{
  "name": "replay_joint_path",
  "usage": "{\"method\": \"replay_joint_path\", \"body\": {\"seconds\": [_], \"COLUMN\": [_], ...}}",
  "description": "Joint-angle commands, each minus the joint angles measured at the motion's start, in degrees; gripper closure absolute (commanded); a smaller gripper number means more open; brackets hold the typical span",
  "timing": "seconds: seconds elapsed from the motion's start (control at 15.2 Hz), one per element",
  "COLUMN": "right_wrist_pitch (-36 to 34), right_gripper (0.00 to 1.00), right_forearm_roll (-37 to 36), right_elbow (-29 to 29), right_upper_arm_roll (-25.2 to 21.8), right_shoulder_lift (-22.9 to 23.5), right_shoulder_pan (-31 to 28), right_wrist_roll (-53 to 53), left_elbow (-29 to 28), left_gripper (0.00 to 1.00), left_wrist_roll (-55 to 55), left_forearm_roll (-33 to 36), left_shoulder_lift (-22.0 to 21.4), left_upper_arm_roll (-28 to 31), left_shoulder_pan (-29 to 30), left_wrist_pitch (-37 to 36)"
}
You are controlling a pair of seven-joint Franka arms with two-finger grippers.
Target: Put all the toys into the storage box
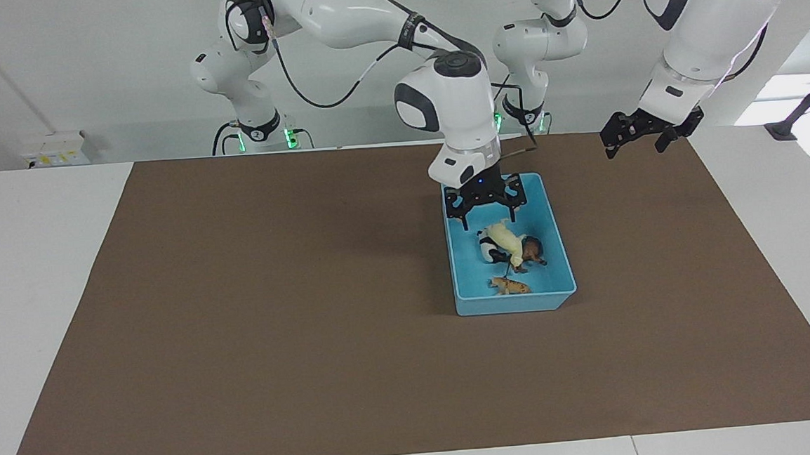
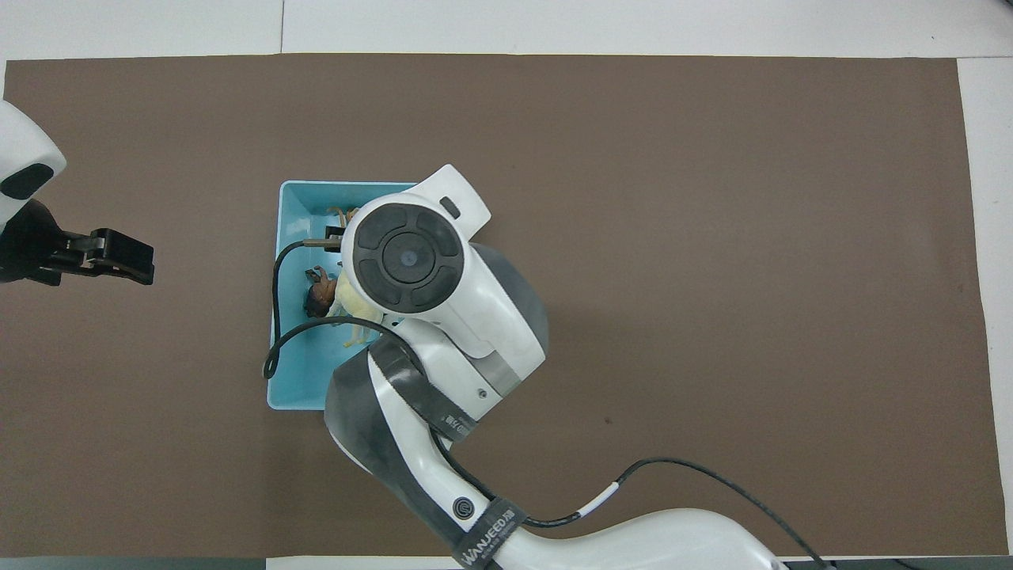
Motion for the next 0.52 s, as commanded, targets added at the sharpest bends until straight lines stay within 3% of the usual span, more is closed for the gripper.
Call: {"method": "replay_joint_path", "body": {"seconds": [0.0,0.26,0.46], "right_wrist_pitch": [-6.92,-10.29,-10.81], "right_gripper": [0.00,0.00,0.00], "right_forearm_roll": [-1.14,-1.14,-1.14], "right_elbow": [-1.83,-2.18,-3.15], "right_upper_arm_roll": [-0.43,-0.34,-0.43], "right_shoulder_lift": [-6.90,-8.42,-8.42], "right_shoulder_pan": [-6.68,-19.34,-26.03], "right_wrist_roll": [-3.45,-28.47,-34.24], "left_elbow": [-1.42,-1.51,-1.86], "left_gripper": [0.00,0.00,0.00], "left_wrist_roll": [0.73,0.82,0.82], "left_forearm_roll": [-2.96,-3.06,-3.06], "left_shoulder_lift": [-1.37,-1.02,-1.19], "left_upper_arm_roll": [-0.60,-0.07,-0.07], "left_shoulder_pan": [1.12,0.51,0.51], "left_wrist_pitch": [2.05,2.49,1.87]}}
